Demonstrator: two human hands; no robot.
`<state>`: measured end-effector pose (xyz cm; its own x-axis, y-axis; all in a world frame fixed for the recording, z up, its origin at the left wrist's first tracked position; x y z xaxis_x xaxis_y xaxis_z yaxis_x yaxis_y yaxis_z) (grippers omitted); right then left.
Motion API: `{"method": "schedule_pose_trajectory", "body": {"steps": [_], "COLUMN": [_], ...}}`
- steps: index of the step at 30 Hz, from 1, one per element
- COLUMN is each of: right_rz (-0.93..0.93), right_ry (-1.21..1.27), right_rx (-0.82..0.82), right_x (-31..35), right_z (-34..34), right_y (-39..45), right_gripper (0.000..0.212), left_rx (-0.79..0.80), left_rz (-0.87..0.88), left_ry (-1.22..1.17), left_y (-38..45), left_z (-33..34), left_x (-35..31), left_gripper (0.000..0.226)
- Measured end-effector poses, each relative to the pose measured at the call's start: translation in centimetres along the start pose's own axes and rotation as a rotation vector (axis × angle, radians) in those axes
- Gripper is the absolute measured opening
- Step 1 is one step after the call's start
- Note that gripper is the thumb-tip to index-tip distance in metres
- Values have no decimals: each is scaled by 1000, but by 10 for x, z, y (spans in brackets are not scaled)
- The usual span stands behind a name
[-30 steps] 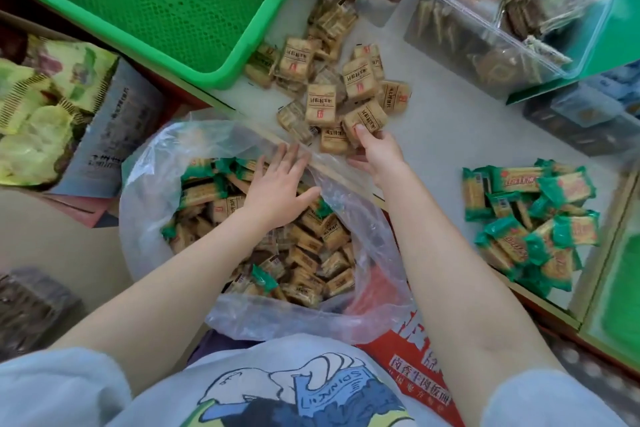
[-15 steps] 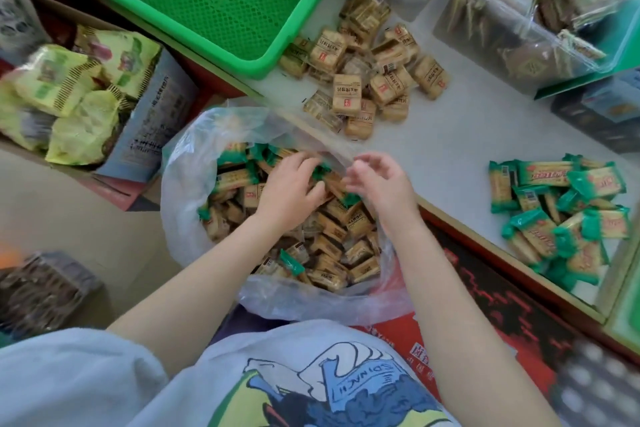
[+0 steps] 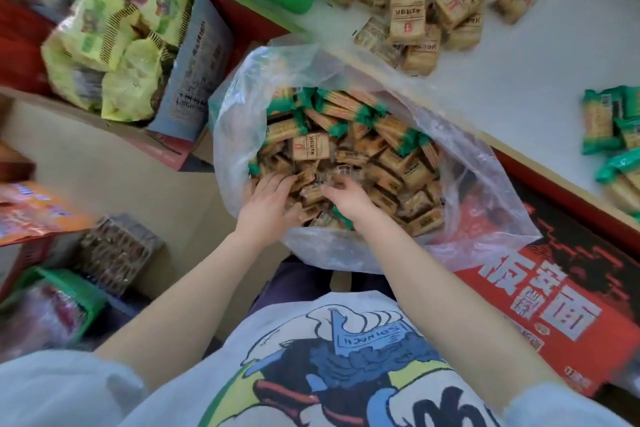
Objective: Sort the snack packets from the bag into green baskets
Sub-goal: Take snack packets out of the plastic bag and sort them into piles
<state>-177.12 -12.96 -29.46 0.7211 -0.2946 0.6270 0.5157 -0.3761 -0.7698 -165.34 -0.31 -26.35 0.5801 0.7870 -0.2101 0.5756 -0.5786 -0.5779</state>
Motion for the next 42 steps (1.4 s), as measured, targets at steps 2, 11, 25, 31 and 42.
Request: {"method": "schedule_pose_trajectory", "body": {"steps": [2, 11, 25, 31, 42], "right_rz": [-36, -266, -208, -271, -287], "right_ry": [-56, -386, -181, 442, 544], "right_rx": [-10, -3, -93, -163, -128], "right_x": [1, 0, 23, 85, 147], "right_z": [4, 14, -29, -84, -159], "right_y": [10, 16, 10, -40, -48], "right_gripper": [55, 48, 4, 1, 27], "left_rx": [-1, -15, 130, 278, 279], "left_rz": [2, 8, -107, -281, -175], "left_ry": [-25, -100, -300, -988, -1394], "left_y": [1, -2, 4, 13, 84], "left_z": [0, -5, -28, -66, -160], "left_x": [1, 5, -5, -50, -172], "left_gripper": [60, 56, 57, 64, 32]}}
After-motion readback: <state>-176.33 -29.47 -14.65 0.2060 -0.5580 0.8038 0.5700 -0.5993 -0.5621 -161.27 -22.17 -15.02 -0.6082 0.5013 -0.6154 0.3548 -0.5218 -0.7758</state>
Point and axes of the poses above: each hand's wrist, its own y-axis towards the middle knuckle, its own z-axis out of the palm, x = y × z, the point moved 5 cm from there along y, towards the middle knuckle, and after that the axes turned 11 degrees about -z, right-handed, at the moved point
